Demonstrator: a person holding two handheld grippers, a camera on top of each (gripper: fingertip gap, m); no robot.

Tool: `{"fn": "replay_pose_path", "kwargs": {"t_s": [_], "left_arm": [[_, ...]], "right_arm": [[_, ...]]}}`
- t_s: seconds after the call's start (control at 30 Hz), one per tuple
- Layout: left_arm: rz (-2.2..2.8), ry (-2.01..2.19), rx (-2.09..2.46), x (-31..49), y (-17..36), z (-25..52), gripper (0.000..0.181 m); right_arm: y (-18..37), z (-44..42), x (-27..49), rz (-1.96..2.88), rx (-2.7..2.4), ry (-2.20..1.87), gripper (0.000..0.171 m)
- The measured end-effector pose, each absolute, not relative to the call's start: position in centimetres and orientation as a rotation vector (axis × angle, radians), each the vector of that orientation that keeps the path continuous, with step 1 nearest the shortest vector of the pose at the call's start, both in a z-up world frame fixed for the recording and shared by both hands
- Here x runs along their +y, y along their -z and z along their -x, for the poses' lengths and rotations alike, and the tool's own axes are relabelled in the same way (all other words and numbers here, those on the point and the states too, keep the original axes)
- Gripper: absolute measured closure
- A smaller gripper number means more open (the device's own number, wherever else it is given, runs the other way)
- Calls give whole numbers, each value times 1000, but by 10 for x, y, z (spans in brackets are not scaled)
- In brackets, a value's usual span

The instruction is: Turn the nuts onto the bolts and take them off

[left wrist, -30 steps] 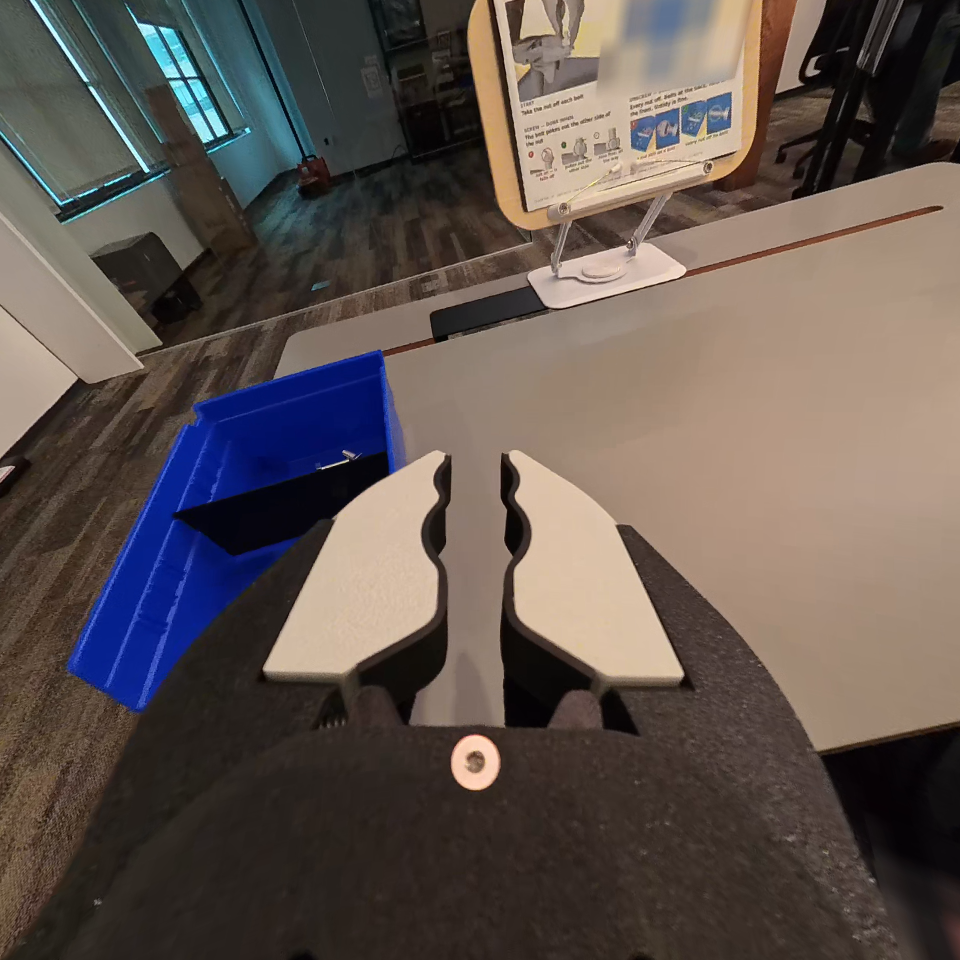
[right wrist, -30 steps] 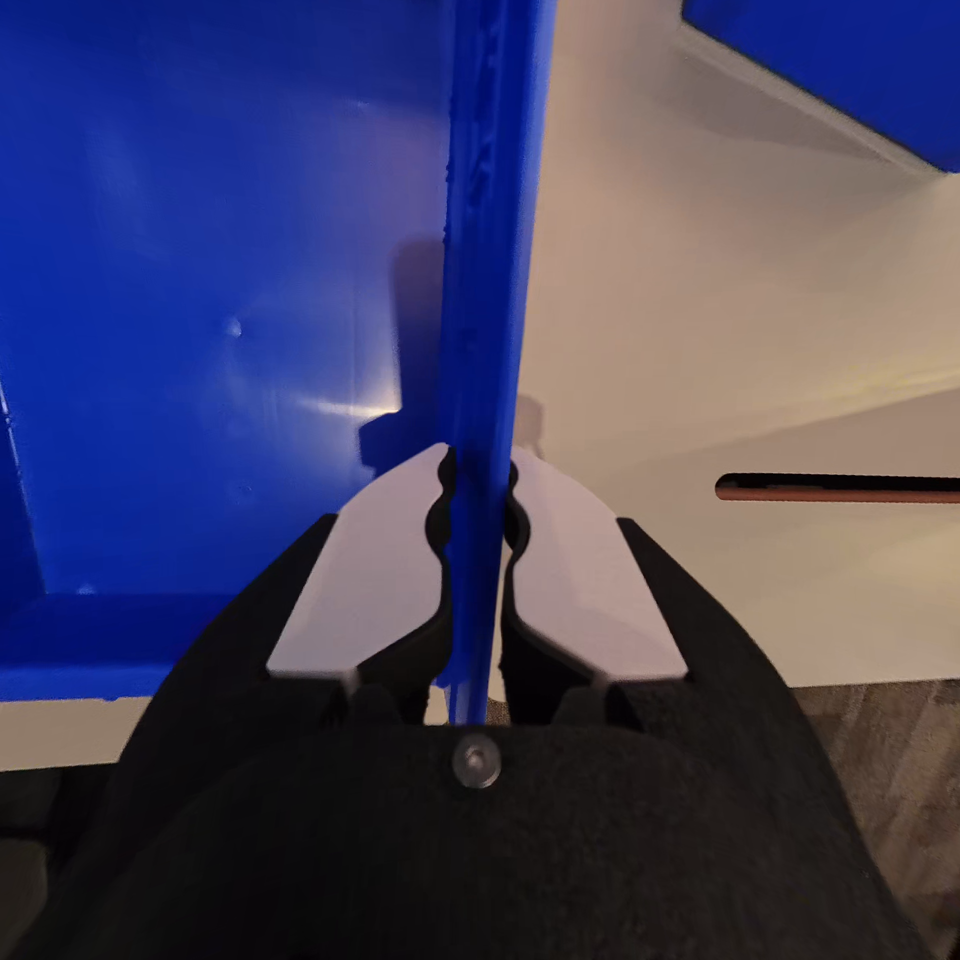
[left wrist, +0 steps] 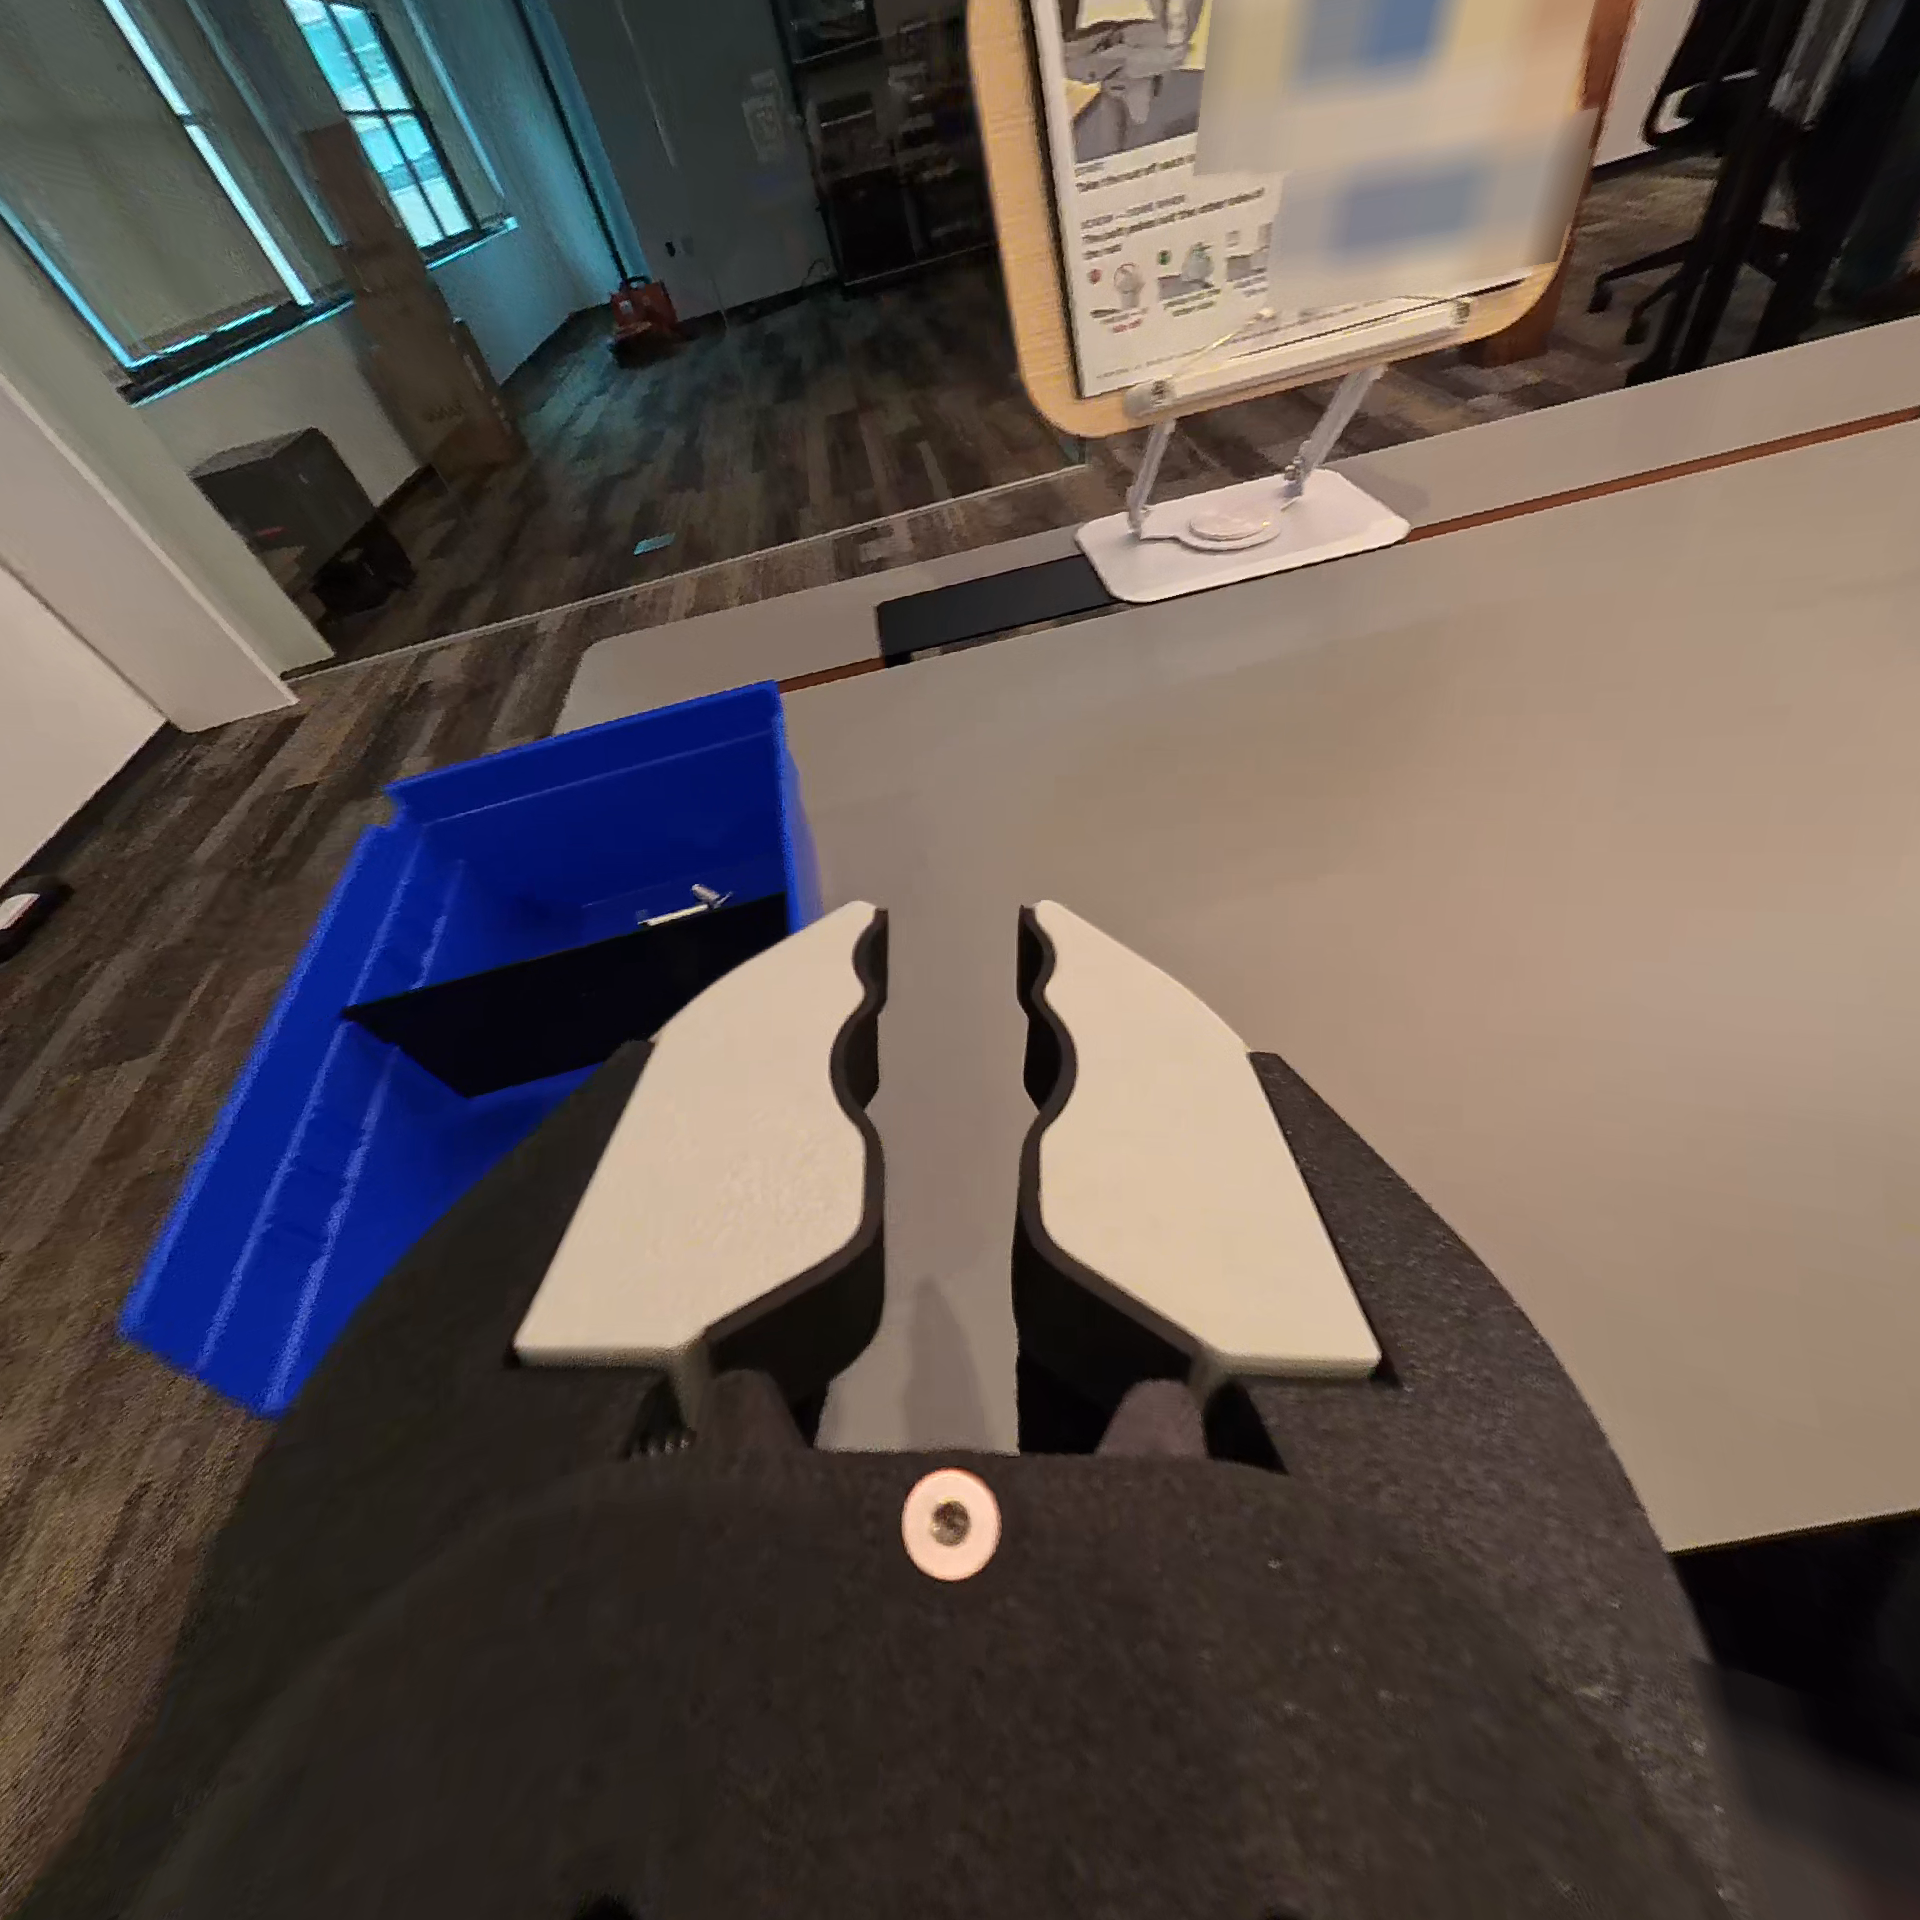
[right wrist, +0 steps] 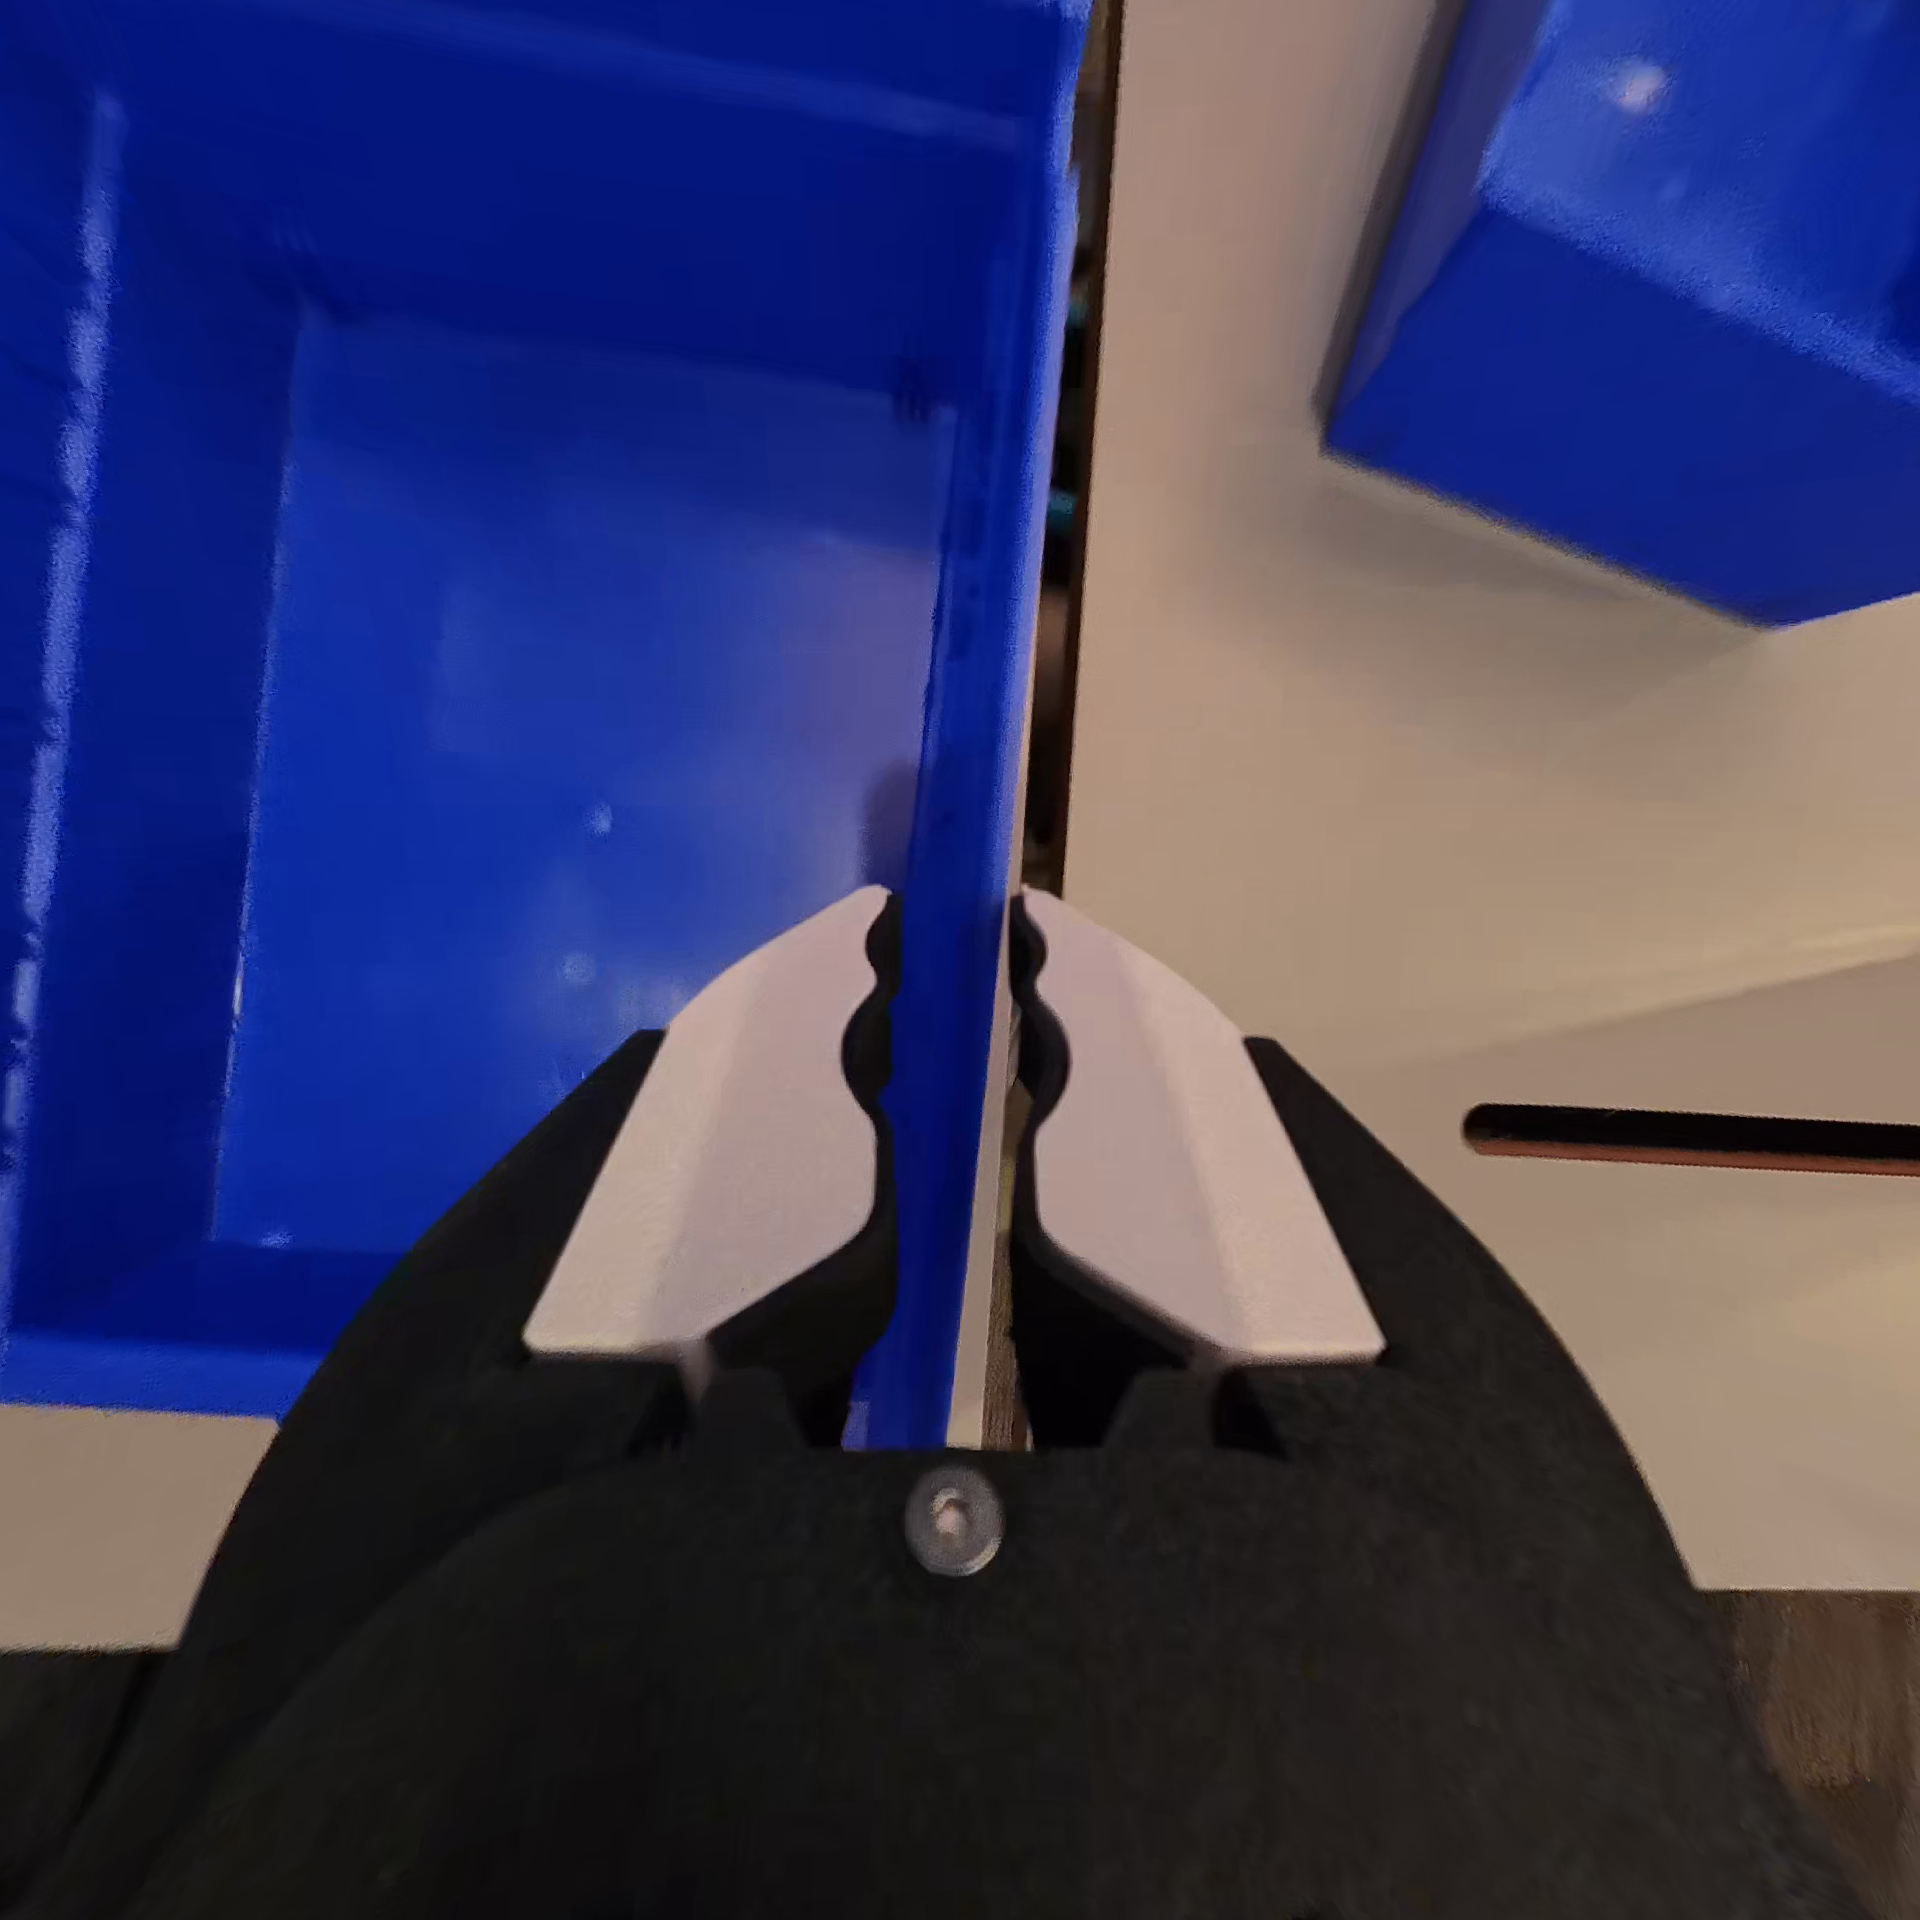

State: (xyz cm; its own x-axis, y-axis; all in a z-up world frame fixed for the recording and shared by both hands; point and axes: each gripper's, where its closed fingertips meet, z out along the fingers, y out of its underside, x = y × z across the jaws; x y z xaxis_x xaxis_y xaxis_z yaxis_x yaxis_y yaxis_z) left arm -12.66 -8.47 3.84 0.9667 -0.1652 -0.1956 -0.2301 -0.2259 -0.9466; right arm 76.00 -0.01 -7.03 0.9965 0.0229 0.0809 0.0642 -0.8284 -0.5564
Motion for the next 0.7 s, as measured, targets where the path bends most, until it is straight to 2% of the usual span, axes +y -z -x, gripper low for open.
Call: {"fn": "replay_pose_path", "kwargs": {"t_s": [0.2, 0.33, 0.53, 0.7], "left_arm": [[1760, -170, 234, -92, -78, 178, 143], [1695, -54, 234, -84, -122, 184, 132], [1632, 105, 283, -39, -170, 141, 112], [1686, 155, 282, 30, -147, 73, 93]], "right_arm": [[-30, -735, 9, 2296, -102, 243, 137], [-97, -683, 14, 2113, -124, 177, 127], [-171, -559, 17, 1830, -175, -90, 96], [-181, -440, 23, 1641, -223, -158, 75]]}}
